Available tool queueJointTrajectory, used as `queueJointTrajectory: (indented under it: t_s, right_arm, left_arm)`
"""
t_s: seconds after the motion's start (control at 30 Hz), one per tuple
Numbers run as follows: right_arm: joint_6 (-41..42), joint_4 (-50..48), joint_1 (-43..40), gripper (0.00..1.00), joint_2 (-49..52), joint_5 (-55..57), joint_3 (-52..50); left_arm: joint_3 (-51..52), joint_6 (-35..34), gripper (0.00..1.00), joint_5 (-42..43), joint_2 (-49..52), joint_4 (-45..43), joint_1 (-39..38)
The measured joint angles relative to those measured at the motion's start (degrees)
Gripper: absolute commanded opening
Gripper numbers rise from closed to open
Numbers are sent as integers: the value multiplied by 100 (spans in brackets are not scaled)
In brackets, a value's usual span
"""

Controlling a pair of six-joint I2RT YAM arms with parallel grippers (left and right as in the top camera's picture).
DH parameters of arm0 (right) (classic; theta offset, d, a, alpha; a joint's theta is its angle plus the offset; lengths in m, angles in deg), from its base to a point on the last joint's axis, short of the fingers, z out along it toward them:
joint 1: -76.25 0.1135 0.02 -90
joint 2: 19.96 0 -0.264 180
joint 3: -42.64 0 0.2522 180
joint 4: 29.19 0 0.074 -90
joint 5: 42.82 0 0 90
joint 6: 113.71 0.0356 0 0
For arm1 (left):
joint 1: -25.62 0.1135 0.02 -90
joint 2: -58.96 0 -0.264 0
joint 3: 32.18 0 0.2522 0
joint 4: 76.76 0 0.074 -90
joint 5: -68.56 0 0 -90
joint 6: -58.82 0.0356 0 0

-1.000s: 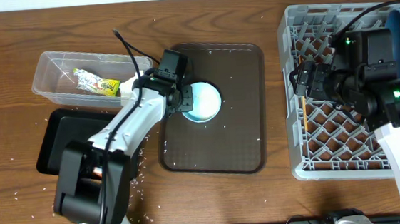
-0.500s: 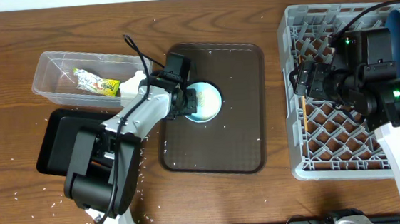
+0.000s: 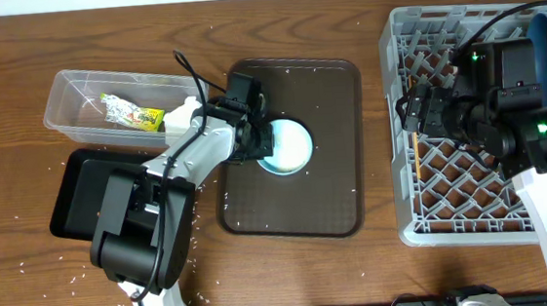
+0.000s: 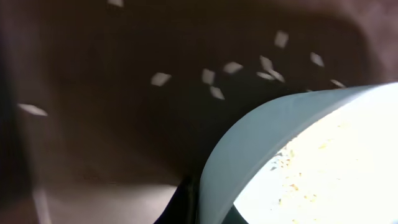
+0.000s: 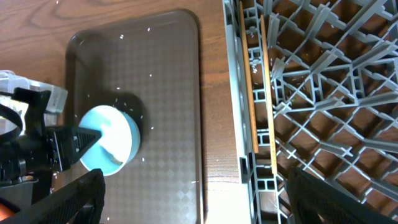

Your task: Sort waste into correct bins and load items into the dishwasher rack

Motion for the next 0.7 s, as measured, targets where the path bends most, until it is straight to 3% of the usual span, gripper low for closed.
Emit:
queueJointTrajectory:
  t_s: [0.17,0.43,0.7]
  right_arm:
    - [0,28,0,87,0,0,0]
    - [2,33,0,87,0,0,0]
    - [4,33,0,88,0,2,0]
  left_arm:
    - [0,151,6,361,-199,164,-4]
    - [-2,542,6,444,-1661,1292,142]
    - [-15,595,6,-420,-2975,3110,1445]
